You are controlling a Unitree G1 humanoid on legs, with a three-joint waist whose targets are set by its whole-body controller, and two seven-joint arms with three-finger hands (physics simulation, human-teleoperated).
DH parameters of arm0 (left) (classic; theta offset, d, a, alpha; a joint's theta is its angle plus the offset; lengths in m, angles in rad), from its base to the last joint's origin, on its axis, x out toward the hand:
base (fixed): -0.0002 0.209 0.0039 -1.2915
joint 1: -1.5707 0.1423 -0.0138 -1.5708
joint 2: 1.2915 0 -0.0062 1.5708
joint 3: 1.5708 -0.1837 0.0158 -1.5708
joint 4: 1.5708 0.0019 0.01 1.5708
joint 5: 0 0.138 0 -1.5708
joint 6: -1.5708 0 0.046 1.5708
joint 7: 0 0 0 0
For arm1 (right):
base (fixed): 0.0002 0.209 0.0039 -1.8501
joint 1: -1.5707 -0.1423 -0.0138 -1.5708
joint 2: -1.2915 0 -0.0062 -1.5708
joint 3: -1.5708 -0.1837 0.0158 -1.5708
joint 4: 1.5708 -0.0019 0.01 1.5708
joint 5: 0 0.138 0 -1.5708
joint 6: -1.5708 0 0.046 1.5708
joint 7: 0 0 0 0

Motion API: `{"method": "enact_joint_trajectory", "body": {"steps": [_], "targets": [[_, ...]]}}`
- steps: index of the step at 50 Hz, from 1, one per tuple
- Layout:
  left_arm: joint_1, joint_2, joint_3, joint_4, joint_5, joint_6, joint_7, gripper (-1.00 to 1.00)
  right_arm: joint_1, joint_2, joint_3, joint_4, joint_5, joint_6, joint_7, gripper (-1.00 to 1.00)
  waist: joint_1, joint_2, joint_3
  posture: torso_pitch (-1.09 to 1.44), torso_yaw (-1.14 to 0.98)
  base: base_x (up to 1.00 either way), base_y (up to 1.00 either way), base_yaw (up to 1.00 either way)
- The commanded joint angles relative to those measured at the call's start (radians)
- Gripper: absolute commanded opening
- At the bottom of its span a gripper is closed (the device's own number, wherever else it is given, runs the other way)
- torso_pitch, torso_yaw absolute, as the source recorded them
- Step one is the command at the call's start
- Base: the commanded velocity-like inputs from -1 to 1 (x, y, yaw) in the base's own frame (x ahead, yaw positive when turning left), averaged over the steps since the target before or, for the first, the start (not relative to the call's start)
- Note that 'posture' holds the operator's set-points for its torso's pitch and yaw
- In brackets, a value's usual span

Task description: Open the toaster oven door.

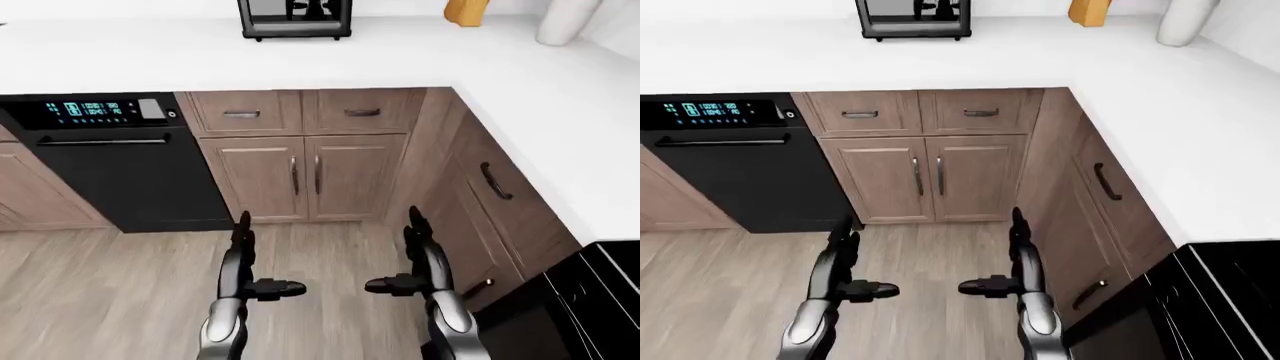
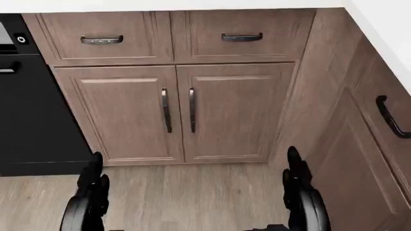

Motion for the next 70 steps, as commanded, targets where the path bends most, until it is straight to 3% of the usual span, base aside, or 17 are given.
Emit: {"method": "enact_joint_trajectory", "body": {"steps": [1, 3, 5, 7, 8, 23, 35, 45, 46, 49, 54, 62, 64, 66, 67, 68, 70], "targets": [[-0.027, 0.011, 0.004, -0.166, 0.0, 0.014, 0.004, 1.0, -0.037, -0.014, -0.008, -0.137, 0.006, -0.018, 0.006, 1.0, -0.002, -0.008, -0.001, 0.0, 0.0, 0.0, 0.0, 0.0], [-0.029, 0.008, 0.003, -0.203, 0.004, 0.042, 0.003, 1.0, -0.042, -0.014, -0.011, -0.156, 0.006, -0.002, 0.009, 1.0, 0.007, -0.001, -0.064, 0.0, 0.0, 0.0, 0.0, 0.0], [-0.03, 0.008, 0.004, -0.225, 0.005, 0.057, 0.001, 1.0, -0.045, -0.013, -0.014, -0.17, 0.006, 0.012, 0.009, 1.0, 0.006, -0.009, -0.021, 0.0, 0.0, 0.0, 0.0, 0.0], [-0.035, 0.01, 0.006, -0.247, 0.007, 0.075, -0.002, 1.0, -0.045, -0.012, -0.012, -0.196, 0.006, 0.039, 0.01, 1.0, 0.008, -0.008, -0.067, 0.0, 0.0, 0.0, 0.0, 0.0], [-0.037, 0.011, 0.008, -0.263, 0.008, 0.088, -0.002, 1.0, -0.045, -0.012, -0.011, -0.21, 0.003, 0.052, 0.009, 1.0, 0.008, -0.008, -0.073, 0.0, 0.0, 0.0, 0.0, 0.0], [-0.199, 0.05, 0.046, -0.524, 0.034, 0.386, -0.007, 1.0, -0.218, -0.046, -0.043, -0.385, 0.0, 0.298, -0.018, 1.0, 0.008, -0.003, -0.095, 0.0, 0.0, 0.0, 0.0, 0.0], [-0.478, 0.14, 0.091, -0.687, 0.009, 0.73, -0.013, 1.0, -0.397, -0.094, -0.084, -0.51, 0.087, 0.532, -0.051, 1.0, 0.008, -0.002, -0.083, 0.0, 0.0, 0.0, 0.0, 0.0], [-0.537, 0.162, 0.107, -0.669, -0.003, 0.759, -0.005, 1.0, -0.505, -0.12, -0.092, -0.53, 0.134, 0.624, -0.079, 1.0, 0.009, -0.002, -0.073, 0.0, 0.0, 0.0, 0.0, 0.0], [-0.529, 0.157, 0.112, -0.678, -0.011, 0.763, -0.001, 1.0, -0.508, -0.12, -0.098, -0.534, 0.146, 0.633, -0.08, 1.0, 0.008, 0.004, -0.093, 0.0, 0.0, 0.09, 0.0, 0.0], [-0.521, 0.156, 0.108, -0.672, -0.017, 0.752, 0.006, 1.0, -0.515, -0.126, -0.103, -0.535, 0.162, 0.639, -0.088, 1.0, 0.007, 0.004, -0.042, 0.0, 0.0, 0.27, 0.0, 0.0], [-0.522, 0.159, 0.107, -0.686, -0.028, 0.755, 0.008, 1.0, -0.529, -0.138, -0.109, -0.546, 0.184, 0.655, -0.099, 1.0, 0.006, -0.035, -0.036, 0.0, 0.0, 0.28, 0.0, 0.0], [-0.514, 0.162, 0.108, -0.7, -0.035, 0.753, 0.001, 1.0, -0.54, -0.142, -0.099, -0.545, 0.193, 0.664, -0.105, 1.0, 0.003, 0.008, -0.044, 0.0, 0.0, 0.28, 0.0, 0.0], [-0.49, 0.152, 0.105, -0.699, -0.037, 0.728, 0.003, 1.0, -0.539, -0.142, -0.096, -0.541, 0.189, 0.663, -0.102, 1.0, -0.001, 0.039, -0.037, 0.0, 0.0, 0.29, 0.0, 0.0], [-0.474, 0.149, 0.107, -0.686, -0.037, 0.703, 0.002, 1.0, -0.537, -0.142, -0.095, -0.529, 0.185, 0.651, -0.096, 1.0, -0.003, 0.104, -0.061, 0.0, 0.0, 0.29, 0.0, 0.0], [-0.466, 0.148, 0.112, -0.682, -0.039, 0.695, 0.003, 1.0, -0.533, -0.138, -0.095, -0.529, 0.184, 0.648, -0.098, 1.0, 0.009, 0.062, -0.047, 0.0, 0.0, 0.29, 0.0, 0.0], [-0.461, 0.147, 0.117, -0.682, -0.044, 0.689, 0.004, 1.0, -0.521, -0.134, -0.089, -0.517, 0.178, 0.628, -0.093, 1.0, -0.001, 0.079, -0.046, 0.0, 0.0, 0.31, 0.0, 0.0], [-0.451, 0.146, 0.119, -0.683, -0.049, 0.68, 0.008, 1.0, -0.512, -0.129, -0.084, -0.518, 0.172, 0.625, -0.091, 1.0, 0.01, 0.067, -0.052, 0.0, 0.0, 0.33, 0.0, 0.0]]}}
